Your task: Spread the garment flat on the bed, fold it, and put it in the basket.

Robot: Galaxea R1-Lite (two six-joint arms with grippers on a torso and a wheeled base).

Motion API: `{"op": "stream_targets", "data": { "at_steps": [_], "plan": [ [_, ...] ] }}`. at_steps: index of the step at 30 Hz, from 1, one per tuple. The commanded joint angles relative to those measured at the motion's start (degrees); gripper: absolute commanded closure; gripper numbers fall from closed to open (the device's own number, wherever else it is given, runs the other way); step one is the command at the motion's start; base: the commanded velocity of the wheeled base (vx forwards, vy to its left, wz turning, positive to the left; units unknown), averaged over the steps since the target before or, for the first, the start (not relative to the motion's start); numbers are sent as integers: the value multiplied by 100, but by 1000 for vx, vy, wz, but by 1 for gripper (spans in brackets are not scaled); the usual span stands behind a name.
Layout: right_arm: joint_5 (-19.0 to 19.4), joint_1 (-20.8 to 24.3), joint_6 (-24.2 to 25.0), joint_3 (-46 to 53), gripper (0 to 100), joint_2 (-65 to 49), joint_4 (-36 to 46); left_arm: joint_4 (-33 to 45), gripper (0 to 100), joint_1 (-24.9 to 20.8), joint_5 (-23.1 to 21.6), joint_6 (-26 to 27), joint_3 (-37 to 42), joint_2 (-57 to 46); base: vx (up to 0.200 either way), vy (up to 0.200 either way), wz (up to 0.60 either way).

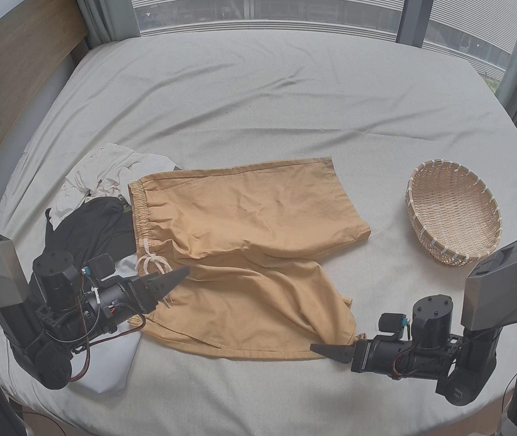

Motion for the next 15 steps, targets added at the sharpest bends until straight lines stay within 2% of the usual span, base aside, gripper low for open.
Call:
{"op": "stream_targets", "data": {
  "at_steps": [1,7,10,15],
  "plan": [
    [-10,-257,24,-145,0,-91,-5,-3,0,-9,-1,-1,-8,6,0,0,0],
    [-28,-450,42,-338,0,-126,12,-3,0,-71,-1,-1,-17,23,0,0,0],
    [-318,-547,60,-558,0,-64,12,-3,0,-80,-1,34,-25,50,0,0,0],
    [-379,-582,323,-672,0,41,21,-3,0,-88,-1,78,-34,58,0,0,0]
  ]
}}
